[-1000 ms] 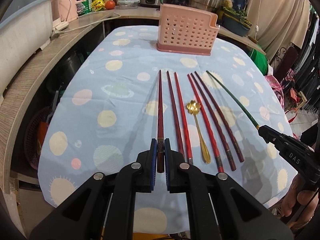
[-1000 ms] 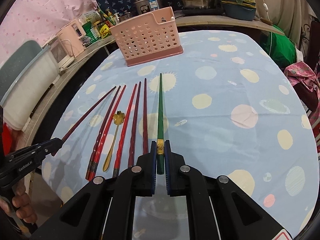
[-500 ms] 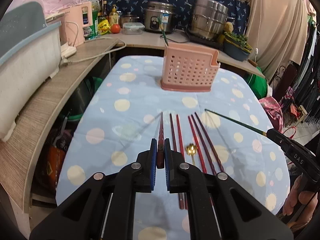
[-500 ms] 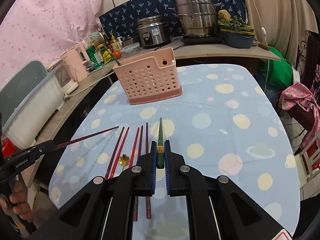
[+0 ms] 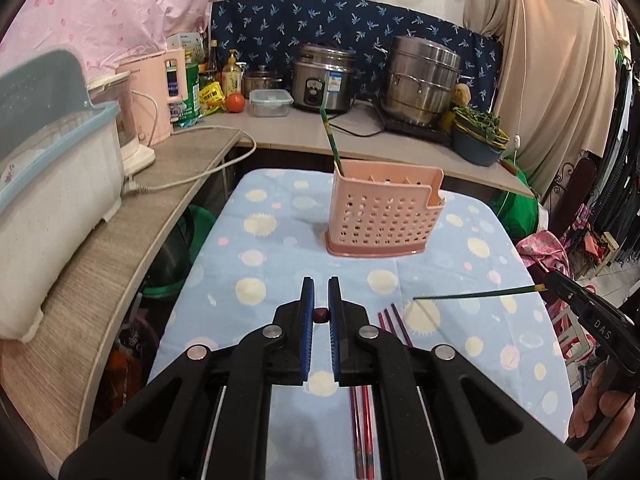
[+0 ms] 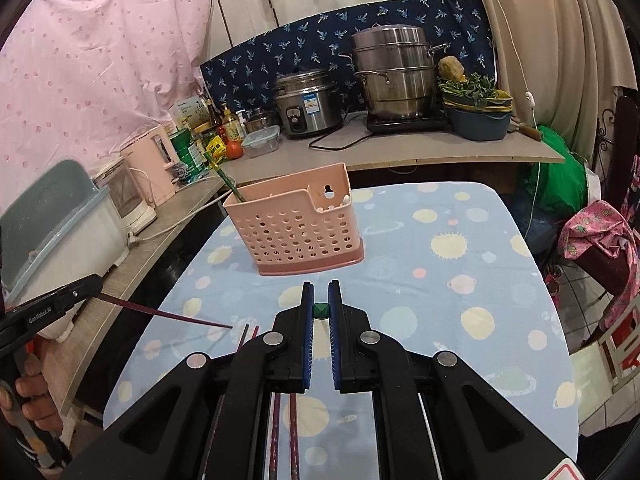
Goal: Organize utensils
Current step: 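Lift both chopsticks and carry them above the pink basket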
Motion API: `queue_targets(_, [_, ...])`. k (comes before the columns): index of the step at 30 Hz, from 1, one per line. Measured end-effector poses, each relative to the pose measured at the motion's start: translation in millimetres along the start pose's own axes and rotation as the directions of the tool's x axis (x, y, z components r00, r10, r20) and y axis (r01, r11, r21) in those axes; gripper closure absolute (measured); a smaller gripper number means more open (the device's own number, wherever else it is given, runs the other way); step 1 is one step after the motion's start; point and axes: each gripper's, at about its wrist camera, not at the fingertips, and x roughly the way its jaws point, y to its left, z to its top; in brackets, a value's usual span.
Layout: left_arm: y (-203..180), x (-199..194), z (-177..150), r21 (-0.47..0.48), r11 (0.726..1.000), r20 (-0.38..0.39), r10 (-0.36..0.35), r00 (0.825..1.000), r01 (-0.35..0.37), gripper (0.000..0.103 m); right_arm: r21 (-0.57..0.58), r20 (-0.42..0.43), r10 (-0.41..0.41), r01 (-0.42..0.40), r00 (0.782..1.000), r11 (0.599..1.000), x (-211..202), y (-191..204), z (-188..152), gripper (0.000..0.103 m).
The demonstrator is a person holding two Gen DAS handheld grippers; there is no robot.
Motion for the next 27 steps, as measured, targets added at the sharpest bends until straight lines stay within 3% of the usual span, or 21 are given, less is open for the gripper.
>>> queue_targets(16, [-11.3, -3.3, 67.2, 0.009, 1.0, 0.111, -0.025, 0.993, 0.025, 0.096, -0.005, 0.067, 0.023, -0.022, 0.998, 1.0, 6.9, 5.5, 51.7, 0.096])
queue_targets(27, [-24.9, -15.6, 133.5, 0.002, 0.999, 0.225, -0.052, 0.973, 0.053, 0.096, 0.014, 0.179, 0.032, -0.035, 0.983, 0.999, -0.4, 2.2, 119.0, 0.096])
